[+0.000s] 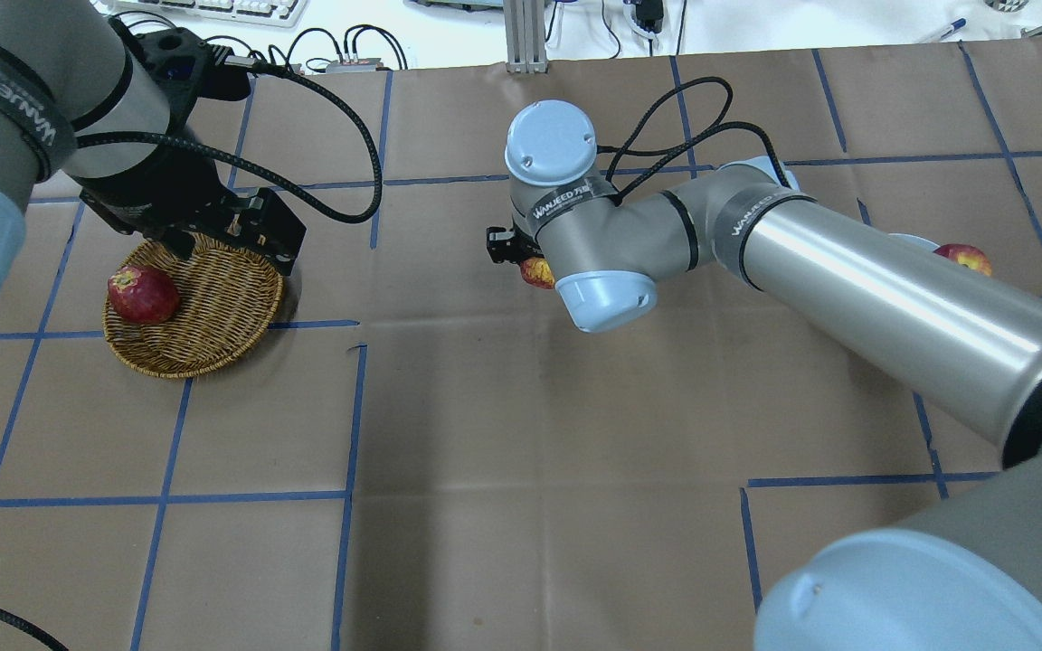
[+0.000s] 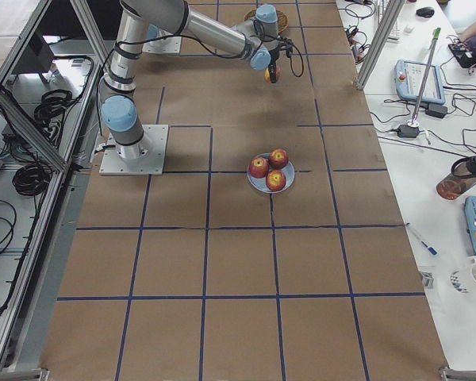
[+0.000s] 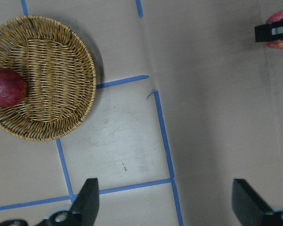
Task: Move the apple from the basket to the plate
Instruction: 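Lift the apple with the right gripper and carry it over the plate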
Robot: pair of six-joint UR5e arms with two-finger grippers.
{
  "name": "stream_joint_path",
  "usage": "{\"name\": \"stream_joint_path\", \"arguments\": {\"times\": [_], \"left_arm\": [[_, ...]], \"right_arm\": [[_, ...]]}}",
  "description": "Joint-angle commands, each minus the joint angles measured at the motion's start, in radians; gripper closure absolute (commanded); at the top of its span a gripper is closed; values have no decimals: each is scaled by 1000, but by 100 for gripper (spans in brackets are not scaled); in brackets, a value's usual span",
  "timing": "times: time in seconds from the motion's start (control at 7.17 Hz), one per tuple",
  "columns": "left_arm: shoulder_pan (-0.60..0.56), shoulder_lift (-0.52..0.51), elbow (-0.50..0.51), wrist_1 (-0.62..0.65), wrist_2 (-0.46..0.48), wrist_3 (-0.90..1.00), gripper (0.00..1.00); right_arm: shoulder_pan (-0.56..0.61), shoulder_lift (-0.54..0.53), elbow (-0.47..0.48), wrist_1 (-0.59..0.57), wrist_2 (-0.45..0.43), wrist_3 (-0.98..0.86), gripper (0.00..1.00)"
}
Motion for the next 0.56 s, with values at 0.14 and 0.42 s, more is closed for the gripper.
{"name": "stream_joint_path", "arguments": {"times": [0.14,0.42], "left_arm": [[0,0,0,0,0,0,1],[0,-2,0,0,0,0,1]], "right_arm": [[-269,-206,8,268,0,-312,42],[-514,-268,81,292,1,-652,42]]}}
